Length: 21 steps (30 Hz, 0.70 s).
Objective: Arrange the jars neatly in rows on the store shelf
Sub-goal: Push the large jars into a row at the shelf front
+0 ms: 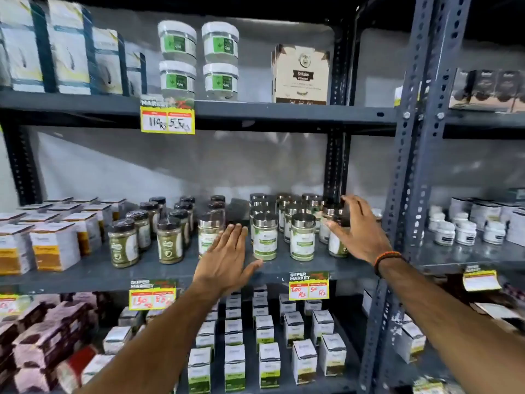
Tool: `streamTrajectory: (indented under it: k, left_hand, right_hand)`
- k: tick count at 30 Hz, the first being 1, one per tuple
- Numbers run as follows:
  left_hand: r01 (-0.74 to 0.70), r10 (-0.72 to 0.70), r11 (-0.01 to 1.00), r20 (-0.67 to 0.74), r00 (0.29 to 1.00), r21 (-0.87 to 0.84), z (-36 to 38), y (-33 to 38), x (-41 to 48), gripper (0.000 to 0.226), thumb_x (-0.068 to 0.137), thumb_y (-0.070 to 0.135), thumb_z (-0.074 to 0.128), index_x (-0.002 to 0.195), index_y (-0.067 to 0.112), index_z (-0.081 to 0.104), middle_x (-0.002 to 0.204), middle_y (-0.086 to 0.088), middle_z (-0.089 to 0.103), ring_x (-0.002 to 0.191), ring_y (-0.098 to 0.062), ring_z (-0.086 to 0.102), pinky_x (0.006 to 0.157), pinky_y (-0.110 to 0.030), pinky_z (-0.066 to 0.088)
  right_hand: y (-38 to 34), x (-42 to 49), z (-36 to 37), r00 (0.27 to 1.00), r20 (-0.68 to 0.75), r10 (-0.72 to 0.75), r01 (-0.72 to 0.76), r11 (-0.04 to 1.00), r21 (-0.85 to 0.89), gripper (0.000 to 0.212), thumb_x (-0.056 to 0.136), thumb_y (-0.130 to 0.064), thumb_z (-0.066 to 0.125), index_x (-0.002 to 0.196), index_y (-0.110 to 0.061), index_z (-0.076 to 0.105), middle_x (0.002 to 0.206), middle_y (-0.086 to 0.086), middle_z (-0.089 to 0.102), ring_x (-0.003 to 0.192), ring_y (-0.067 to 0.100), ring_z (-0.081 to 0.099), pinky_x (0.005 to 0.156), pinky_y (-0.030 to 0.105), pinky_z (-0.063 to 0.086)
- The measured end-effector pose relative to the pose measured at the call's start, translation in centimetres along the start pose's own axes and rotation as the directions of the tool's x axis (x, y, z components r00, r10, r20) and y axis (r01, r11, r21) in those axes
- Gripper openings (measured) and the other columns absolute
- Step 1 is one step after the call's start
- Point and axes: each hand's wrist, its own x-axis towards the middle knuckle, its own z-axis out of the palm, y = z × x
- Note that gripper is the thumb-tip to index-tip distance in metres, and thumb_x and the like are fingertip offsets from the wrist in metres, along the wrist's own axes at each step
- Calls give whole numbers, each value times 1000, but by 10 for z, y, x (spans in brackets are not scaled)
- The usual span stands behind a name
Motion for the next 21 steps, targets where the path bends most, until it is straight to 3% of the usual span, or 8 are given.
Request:
streamTrajectory:
  k: [4,6,9,15,21]
  left_hand:
    - [7,-6,996,15,1000,-89,30,2,-6,98,94,78,7,164,9,0,173,-10,2,159,-22,0,122,-33,-6]
    - [20,-17,991,29,999,-135,41,4,-7,94,97,75,13,164,10,4,173,-9,6,159,-21,4,121,-31,-2]
    - [13,-6,994,62,998,-110,47,1,-8,87,100,70,15,164,11,9,173,-8,12,158,-21,10,125,-35,11]
    - [-16,18,1000,53,998,-27,52,1,-11,75,104,62,18,160,14,29,165,-7,36,150,-25,35,123,-39,25]
    - [-4,5,999,44,999,-36,53,2,-11,73,104,62,21,159,16,32,163,-6,40,148,-25,37,122,-39,27]
  right_hand:
    - [14,-14,22,988,0,156,-156,987,49,79,96,-50,64,158,-13,30,163,13,27,142,36,41,113,50,41]
    - [20,-16,32,978,10,210,-210,976,56,77,95,-46,67,156,-17,32,159,14,33,130,38,53,105,49,48]
    - [25,-19,39,968,30,248,-250,962,110,76,93,-40,71,156,-21,33,147,17,51,125,37,58,101,47,49]
    - [31,-22,50,968,15,249,-246,942,229,84,87,-20,81,155,-23,31,135,14,66,117,34,65,100,41,48]
    - [35,-23,54,970,-38,241,-222,936,272,85,83,-17,86,151,-24,36,129,12,69,107,23,66,96,34,48]
